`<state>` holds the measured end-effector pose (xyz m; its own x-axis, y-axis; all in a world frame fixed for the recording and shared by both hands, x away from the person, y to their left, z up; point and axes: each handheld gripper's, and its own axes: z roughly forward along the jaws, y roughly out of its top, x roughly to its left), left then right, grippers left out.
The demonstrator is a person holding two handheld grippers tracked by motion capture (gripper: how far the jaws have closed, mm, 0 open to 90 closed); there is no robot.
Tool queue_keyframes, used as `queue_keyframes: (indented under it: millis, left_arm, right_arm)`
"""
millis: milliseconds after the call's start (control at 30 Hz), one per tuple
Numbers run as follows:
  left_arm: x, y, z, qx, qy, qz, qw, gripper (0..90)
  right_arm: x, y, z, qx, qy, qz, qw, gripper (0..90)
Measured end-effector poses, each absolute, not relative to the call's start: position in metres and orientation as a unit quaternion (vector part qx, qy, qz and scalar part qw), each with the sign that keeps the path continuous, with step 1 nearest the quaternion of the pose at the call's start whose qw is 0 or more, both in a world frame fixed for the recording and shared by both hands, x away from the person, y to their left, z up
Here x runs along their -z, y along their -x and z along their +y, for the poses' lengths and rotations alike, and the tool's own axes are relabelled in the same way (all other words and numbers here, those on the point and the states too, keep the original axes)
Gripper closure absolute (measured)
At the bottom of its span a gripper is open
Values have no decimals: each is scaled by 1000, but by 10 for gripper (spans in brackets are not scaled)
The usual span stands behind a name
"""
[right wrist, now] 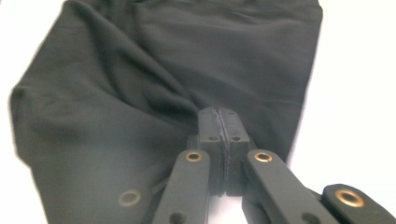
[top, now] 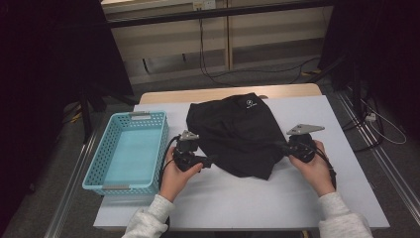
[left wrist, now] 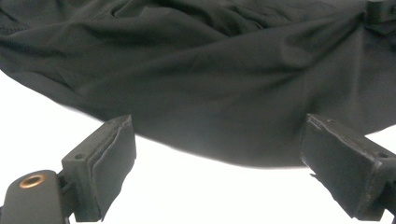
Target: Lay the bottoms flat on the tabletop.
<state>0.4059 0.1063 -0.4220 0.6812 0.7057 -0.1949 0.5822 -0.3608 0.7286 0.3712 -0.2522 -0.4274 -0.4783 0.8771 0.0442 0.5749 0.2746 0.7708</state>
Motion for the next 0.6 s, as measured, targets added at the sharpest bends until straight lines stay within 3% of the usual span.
queue_keyframes:
  millis: [400, 500, 567, 600]
  left_arm:
    - [425, -406, 106, -67, -822, 395, 404, 109]
    - [424, -405, 106, -66, -822, 395, 406, 109]
    - [423, -404, 105, -67, -822, 394, 405, 108]
    - [423, -404, 105, -70, -824, 393, 403, 106]
  right_arm:
    - [447, -381, -253, -316, -446, 807, 223, 882]
    - [448, -379, -251, -317, -444, 810, 216, 754]
    - [445, -375, -249, -302, -444, 808, 243, 603]
    - [443, -373, -247, -294, -438, 810, 258, 590]
